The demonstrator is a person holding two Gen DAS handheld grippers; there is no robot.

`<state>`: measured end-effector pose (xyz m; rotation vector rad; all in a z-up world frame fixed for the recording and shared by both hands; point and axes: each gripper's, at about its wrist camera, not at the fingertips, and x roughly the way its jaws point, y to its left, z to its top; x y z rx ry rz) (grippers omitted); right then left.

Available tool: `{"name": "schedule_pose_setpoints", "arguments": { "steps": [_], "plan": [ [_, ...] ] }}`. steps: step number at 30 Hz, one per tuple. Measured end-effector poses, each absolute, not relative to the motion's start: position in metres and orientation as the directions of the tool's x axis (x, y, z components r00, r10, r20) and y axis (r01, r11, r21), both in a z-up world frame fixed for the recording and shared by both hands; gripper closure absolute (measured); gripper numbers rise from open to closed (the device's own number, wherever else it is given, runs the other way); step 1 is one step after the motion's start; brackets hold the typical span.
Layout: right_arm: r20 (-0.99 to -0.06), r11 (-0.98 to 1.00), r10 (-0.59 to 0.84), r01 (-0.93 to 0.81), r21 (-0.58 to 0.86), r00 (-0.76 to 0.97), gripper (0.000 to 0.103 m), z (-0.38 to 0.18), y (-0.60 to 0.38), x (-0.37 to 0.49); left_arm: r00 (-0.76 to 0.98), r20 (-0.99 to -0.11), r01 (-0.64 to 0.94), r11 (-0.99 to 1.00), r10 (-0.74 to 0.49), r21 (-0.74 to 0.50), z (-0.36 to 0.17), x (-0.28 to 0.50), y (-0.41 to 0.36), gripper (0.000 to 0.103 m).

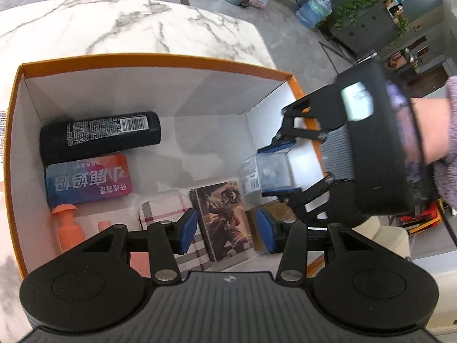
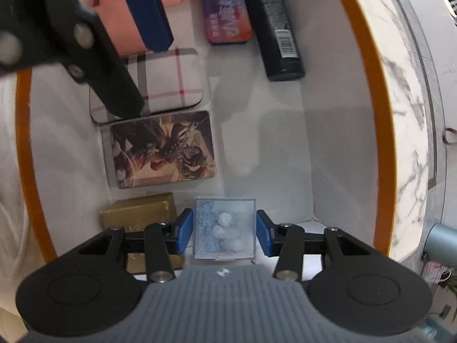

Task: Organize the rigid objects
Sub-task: 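Lower the brown box and clear box into the box and open both grippers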

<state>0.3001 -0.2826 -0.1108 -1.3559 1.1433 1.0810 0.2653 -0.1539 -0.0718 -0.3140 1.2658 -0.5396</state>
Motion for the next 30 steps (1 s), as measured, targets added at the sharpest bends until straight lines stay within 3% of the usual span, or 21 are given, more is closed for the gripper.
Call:
{"name": "schedule_pose_setpoints", "arguments": {
  "steps": [9, 15, 17, 18, 27, 30],
  "plan": [
    [-0.988, -0.014, -0.11, -0.994, -0.106, 0.107, 0.05, -0.105, -0.279, 0.301, 0.214, -0.81, 0.17, 0.838, -0.546, -0.519, -0.073, 0.267, -0.144, 0.046],
    [-0.994, 0.248, 0.022, -0.964, -0.1, 0.109, 0.06, -0.083, -0.281, 0.322, 0.224, -0.804, 0.178, 0.834, -0.551, -0.522, -0.07, 0.266, -0.143, 0.044],
    [-0.993, 0.312, 0.025, -0.945, -0.101, 0.114, 0.079, -0.087, -0.279, 0.326, 0.233, -0.801, 0.186, 0.834, -0.551, -0.52, -0.066, 0.265, -0.143, 0.044],
    [-0.993, 0.325, 0.009, -0.939, -0.111, 0.121, 0.081, -0.091, -0.28, 0.327, 0.237, -0.801, 0.189, 0.835, -0.549, -0.517, -0.065, 0.265, -0.142, 0.043],
    [-0.995, 0.339, -0.017, -0.935, -0.103, 0.103, 0.084, -0.099, -0.286, 0.317, 0.255, -0.813, 0.175, 0.852, -0.523, -0.493, -0.059, 0.261, -0.136, 0.043],
    [-0.992, 0.35, 0.003, -0.929, -0.116, 0.125, 0.078, -0.098, -0.287, 0.313, 0.267, -0.812, 0.189, 0.854, -0.519, -0.484, -0.054, 0.257, -0.136, 0.043]
  ]
}}
